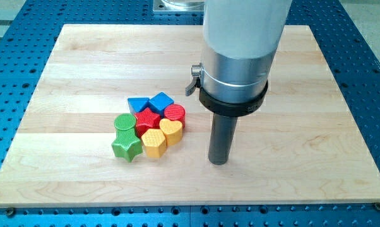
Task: Push the hexagon upwards
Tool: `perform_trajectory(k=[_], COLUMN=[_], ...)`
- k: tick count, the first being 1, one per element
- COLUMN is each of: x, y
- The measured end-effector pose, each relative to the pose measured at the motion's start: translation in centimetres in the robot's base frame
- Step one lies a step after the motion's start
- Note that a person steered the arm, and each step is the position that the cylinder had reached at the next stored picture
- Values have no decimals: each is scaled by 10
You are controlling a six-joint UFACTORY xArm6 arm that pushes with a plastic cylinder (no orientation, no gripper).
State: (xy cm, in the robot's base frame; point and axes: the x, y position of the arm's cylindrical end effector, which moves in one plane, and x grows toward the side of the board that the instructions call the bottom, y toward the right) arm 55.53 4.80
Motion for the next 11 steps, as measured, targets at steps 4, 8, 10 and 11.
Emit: perform_trajectory(k=[4,8,10,11], x=[63,-47,-120,-119], y=[-37,-114,-112,-131])
